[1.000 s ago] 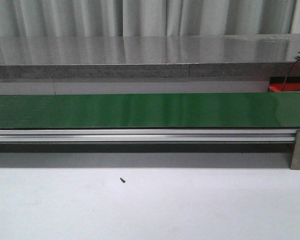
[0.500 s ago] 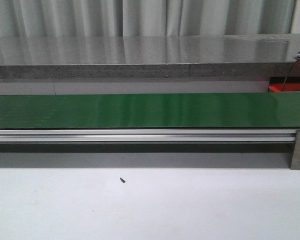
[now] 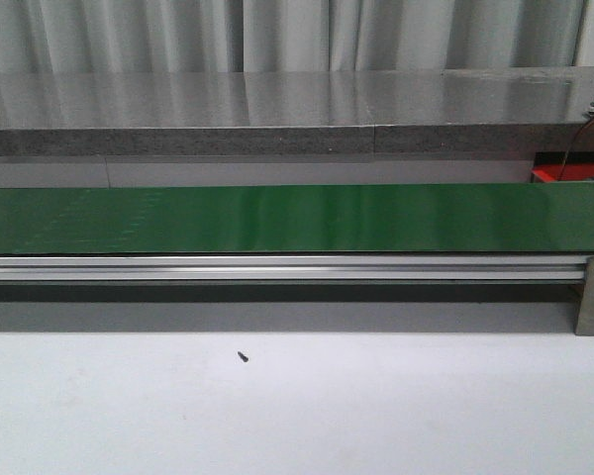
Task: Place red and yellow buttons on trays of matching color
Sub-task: 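Lower the left gripper onto a third red push-button and grasp it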
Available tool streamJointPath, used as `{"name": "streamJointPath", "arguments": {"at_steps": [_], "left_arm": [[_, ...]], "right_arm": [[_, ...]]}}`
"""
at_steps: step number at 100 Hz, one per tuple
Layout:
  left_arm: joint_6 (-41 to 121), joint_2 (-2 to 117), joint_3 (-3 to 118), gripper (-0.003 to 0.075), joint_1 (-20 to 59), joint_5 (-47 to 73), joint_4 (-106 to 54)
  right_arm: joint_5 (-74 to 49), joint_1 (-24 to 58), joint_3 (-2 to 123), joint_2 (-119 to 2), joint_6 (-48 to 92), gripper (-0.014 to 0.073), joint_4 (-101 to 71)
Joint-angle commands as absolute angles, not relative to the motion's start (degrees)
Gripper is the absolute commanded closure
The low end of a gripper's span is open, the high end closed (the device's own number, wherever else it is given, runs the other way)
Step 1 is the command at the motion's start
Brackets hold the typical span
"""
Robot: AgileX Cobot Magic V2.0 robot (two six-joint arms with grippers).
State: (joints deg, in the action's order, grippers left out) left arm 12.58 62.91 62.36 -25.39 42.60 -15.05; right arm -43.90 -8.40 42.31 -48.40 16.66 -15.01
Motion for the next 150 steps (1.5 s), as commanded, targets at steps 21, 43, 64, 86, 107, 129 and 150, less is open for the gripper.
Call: {"name": "streamJointPath", "arguments": {"at_steps": [21, 43, 64, 86, 107, 129, 150], "left_arm": [[9.9, 80.4, 73.0, 0.0235, -28.8, 41.4, -15.3], [9.8, 93.3, 79.6, 0.0235, -28.8, 44.7, -14.7], [9.5, 100.2, 83.4, 0.0236, -28.8, 47.2, -13.1], [6.8, 102.7, 83.5, 0.0236, -28.9, 47.2, -8.8], [6.4, 103.6, 83.5, 0.0236, -29.4, 47.0, -8.3], [6.4, 105.9, 83.5, 0.0236, -29.5, 46.7, -8.1], [6.4, 108.2, 83.5, 0.0236, -29.5, 46.7, -7.8]], "right_arm": [[-41.3, -8.4, 43.8, -47.9, 17.1, 0.0664, -15.8], [-41.3, -8.4, 43.8, -47.9, 17.1, 0.0664, -15.8], [-41.3, -8.4, 43.8, -47.9, 17.1, 0.0664, -15.8], [-41.3, -8.4, 43.8, -47.9, 17.1, 0.0664, -15.8], [-41.3, -8.4, 43.8, -47.9, 17.1, 0.0664, -15.8], [-41.3, -8.4, 43.8, -47.9, 17.1, 0.0664, -15.8], [-41.3, -8.4, 43.8, -47.9, 17.1, 0.0664, -15.8]]}}
